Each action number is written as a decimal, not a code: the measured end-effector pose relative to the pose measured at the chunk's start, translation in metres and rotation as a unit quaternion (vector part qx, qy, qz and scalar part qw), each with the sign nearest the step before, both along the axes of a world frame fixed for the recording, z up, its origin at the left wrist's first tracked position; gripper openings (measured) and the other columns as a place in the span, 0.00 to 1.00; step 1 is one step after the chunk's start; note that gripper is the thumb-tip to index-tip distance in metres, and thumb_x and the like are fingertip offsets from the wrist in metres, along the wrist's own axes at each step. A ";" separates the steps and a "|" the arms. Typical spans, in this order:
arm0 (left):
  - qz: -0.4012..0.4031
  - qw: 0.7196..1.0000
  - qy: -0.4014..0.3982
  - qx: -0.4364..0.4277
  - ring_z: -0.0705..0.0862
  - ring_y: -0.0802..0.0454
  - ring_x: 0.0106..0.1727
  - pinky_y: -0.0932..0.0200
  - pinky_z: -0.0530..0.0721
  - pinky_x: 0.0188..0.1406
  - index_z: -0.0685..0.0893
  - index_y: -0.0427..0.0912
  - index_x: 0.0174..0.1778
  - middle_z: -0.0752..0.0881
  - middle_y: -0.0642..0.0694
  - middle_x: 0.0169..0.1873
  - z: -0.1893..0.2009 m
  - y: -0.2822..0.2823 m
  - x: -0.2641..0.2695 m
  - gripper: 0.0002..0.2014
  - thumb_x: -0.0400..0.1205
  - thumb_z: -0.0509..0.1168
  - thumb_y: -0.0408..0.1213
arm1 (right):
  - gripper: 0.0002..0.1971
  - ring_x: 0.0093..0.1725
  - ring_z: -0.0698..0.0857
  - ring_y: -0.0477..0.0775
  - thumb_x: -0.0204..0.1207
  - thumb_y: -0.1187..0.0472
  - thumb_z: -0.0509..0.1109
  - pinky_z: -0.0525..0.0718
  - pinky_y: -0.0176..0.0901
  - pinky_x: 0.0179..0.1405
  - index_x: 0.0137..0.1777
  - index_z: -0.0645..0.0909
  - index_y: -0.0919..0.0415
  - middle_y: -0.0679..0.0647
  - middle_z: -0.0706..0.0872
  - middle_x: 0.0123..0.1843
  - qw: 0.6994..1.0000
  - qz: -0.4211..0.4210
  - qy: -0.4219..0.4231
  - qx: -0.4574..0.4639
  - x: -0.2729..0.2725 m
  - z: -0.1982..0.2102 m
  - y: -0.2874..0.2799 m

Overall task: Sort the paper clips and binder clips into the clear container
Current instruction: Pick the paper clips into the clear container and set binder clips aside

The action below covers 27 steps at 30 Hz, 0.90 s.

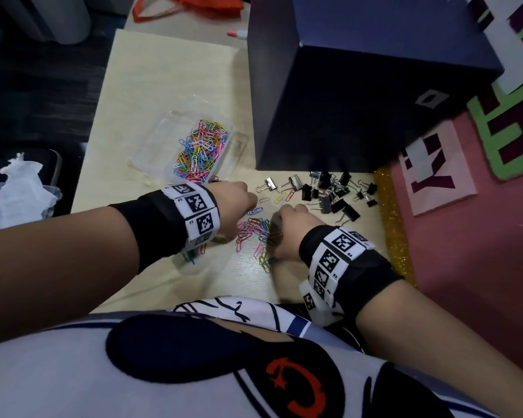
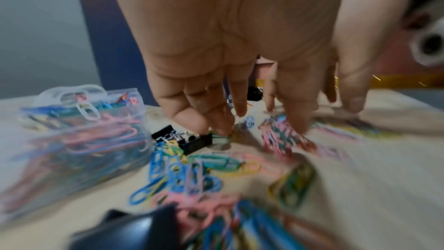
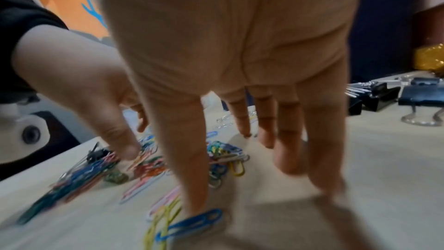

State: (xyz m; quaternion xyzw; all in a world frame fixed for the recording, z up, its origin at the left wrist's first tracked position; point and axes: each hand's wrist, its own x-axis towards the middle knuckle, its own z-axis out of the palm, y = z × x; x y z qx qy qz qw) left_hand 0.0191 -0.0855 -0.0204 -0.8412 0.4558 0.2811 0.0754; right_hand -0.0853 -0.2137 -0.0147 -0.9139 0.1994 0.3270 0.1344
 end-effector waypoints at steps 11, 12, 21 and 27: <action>0.011 0.998 0.007 -0.054 0.82 0.40 0.57 0.50 0.81 0.53 0.70 0.42 0.70 0.75 0.40 0.58 -0.007 0.022 -0.024 0.28 0.74 0.68 0.32 | 0.25 0.64 0.79 0.64 0.74 0.61 0.69 0.79 0.53 0.62 0.71 0.67 0.61 0.60 0.69 0.68 0.996 0.010 -0.082 0.037 0.012 -0.014 0.031; 0.016 0.998 0.006 -0.058 0.82 0.40 0.57 0.50 0.81 0.52 0.71 0.42 0.69 0.75 0.41 0.59 -0.006 0.026 -0.023 0.26 0.74 0.68 0.32 | 0.24 0.66 0.77 0.64 0.75 0.60 0.68 0.78 0.53 0.64 0.71 0.69 0.60 0.60 0.69 0.68 0.995 -0.007 -0.091 0.026 0.013 -0.013 0.028; 0.000 0.997 -0.035 0.076 0.83 0.41 0.49 0.51 0.80 0.36 0.71 0.44 0.58 0.79 0.43 0.50 0.001 0.064 -0.025 0.20 0.73 0.70 0.33 | 0.29 0.73 0.68 0.61 0.72 0.74 0.61 0.72 0.48 0.70 0.75 0.66 0.63 0.58 0.63 0.75 0.994 0.003 -0.102 -0.036 0.010 -0.010 0.030; 0.004 0.999 -0.045 0.000 0.83 0.39 0.52 0.48 0.82 0.44 0.72 0.42 0.59 0.77 0.42 0.53 -0.010 0.061 -0.022 0.22 0.71 0.69 0.28 | 0.25 0.72 0.72 0.61 0.76 0.70 0.59 0.72 0.51 0.73 0.74 0.71 0.58 0.58 0.70 0.72 0.990 0.078 -0.118 0.024 0.008 -0.007 0.051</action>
